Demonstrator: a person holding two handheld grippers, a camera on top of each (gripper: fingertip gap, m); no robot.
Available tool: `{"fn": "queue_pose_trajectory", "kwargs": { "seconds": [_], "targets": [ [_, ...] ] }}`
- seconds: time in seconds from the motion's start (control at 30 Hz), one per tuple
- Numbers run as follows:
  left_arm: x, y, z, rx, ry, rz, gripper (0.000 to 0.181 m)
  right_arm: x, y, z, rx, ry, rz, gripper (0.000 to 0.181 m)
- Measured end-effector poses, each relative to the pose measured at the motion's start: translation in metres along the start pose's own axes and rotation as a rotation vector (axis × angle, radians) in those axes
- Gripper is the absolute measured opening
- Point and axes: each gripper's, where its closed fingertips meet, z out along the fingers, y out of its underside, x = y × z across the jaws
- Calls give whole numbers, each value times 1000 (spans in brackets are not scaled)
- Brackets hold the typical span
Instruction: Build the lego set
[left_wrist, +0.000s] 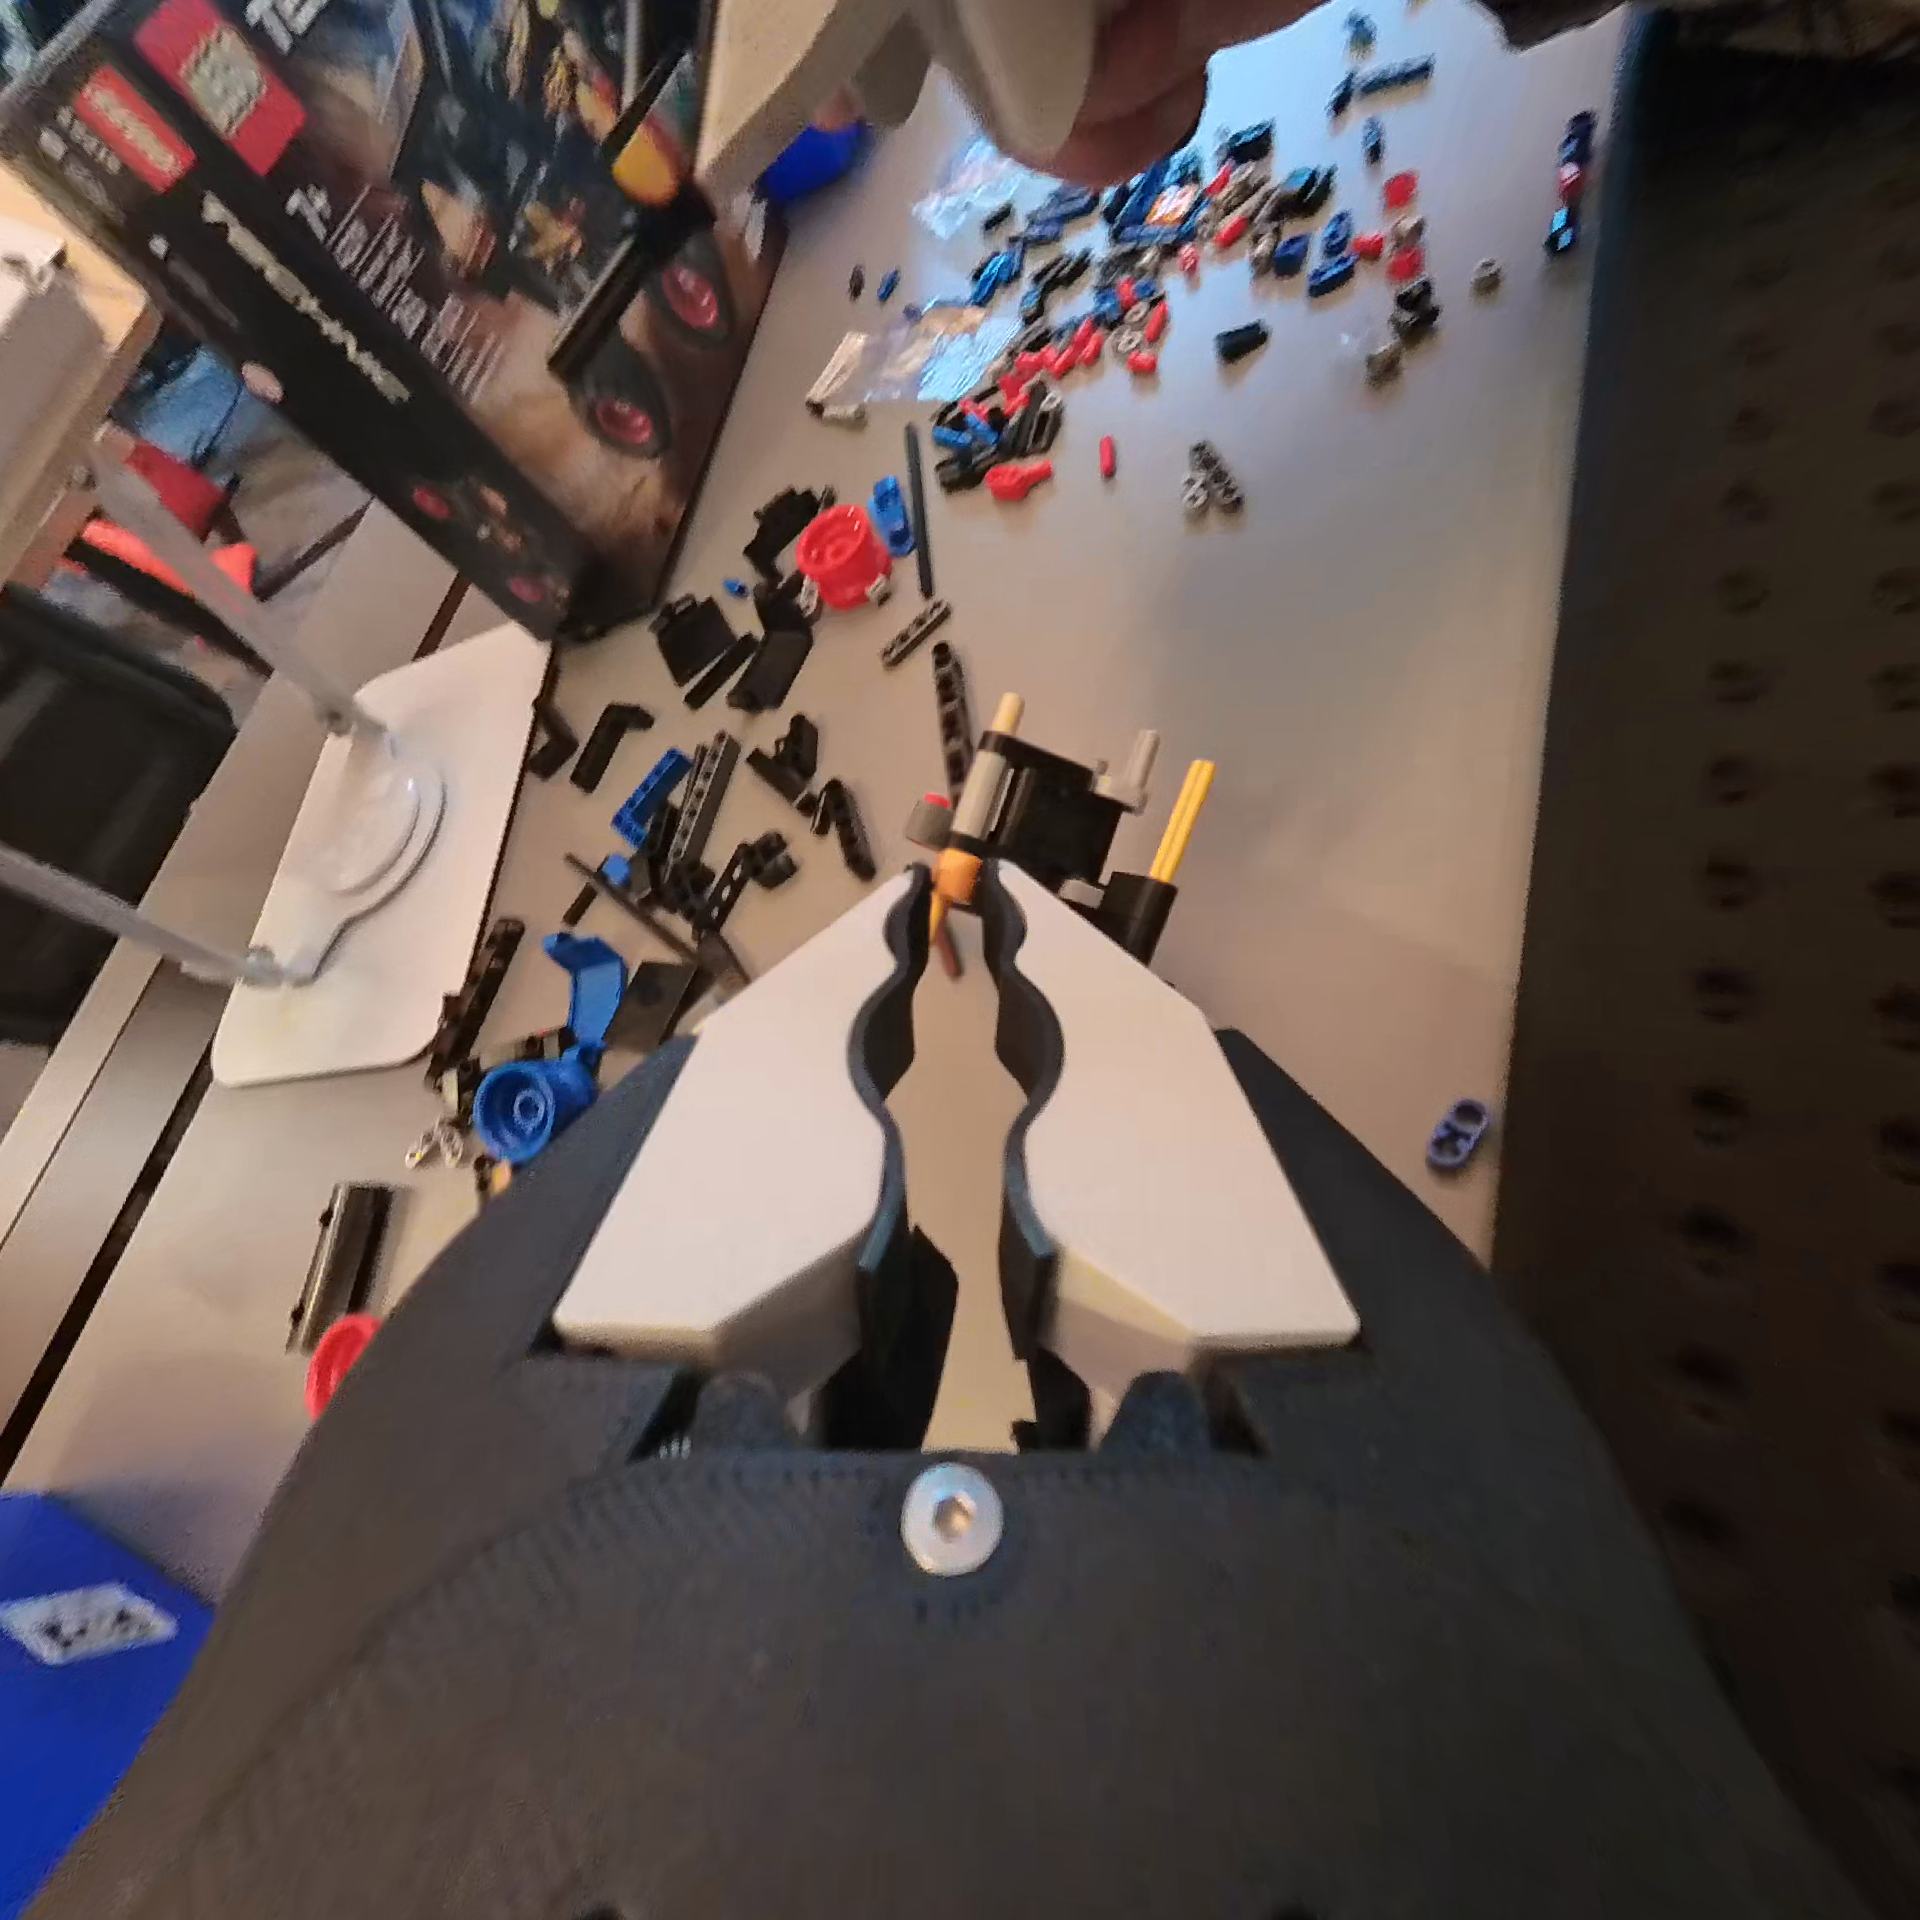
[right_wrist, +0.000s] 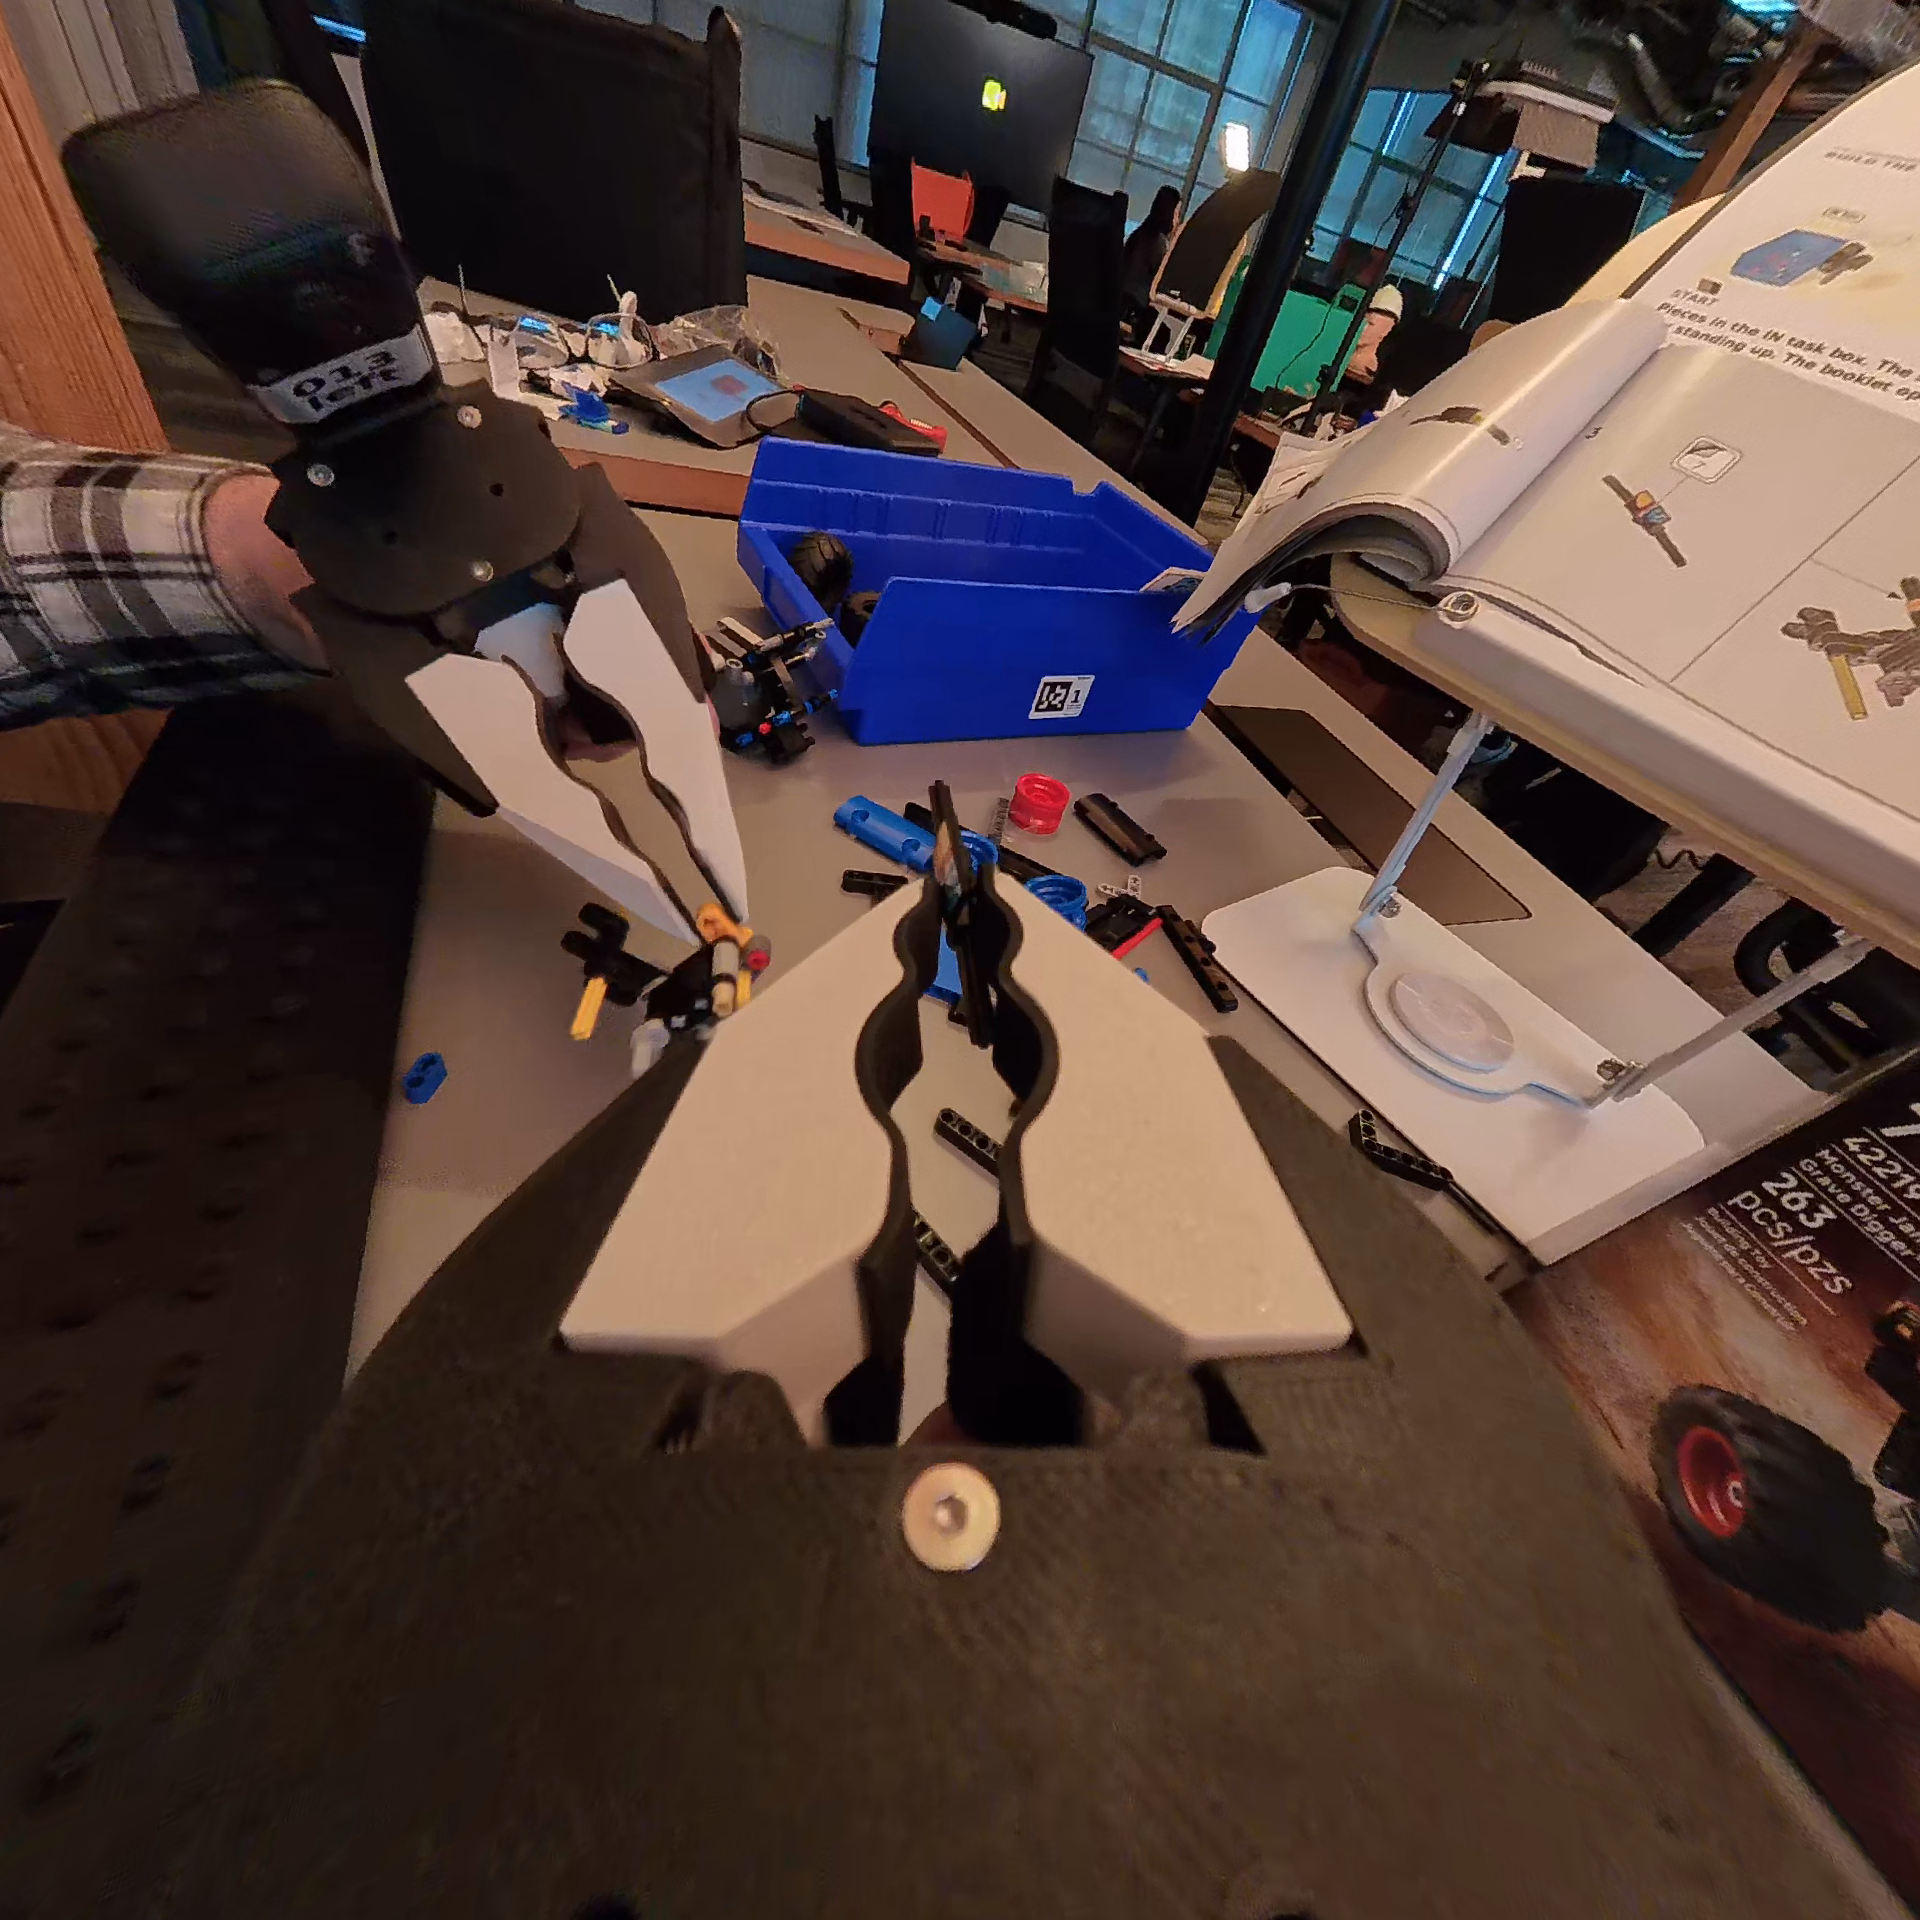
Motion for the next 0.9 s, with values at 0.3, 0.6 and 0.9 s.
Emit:
{"fn": "queue_pose_trajectory", "kwargs": {
  "seconds": [0.3, 0.6, 0.9],
  "targets": [
    [43, -44, 42, 174, 194, 195, 8, 10, 5, -4, -1, 19, 30, 4],
    [45, -24, 58, 139, 195, 307, 9, 13, 11, -2, -16, 18, 39, 4],
    [36, -11, 58, 89, 137, 352, 11, 11, 15, 0, -29, 7, 44, 4]
  ]
}}
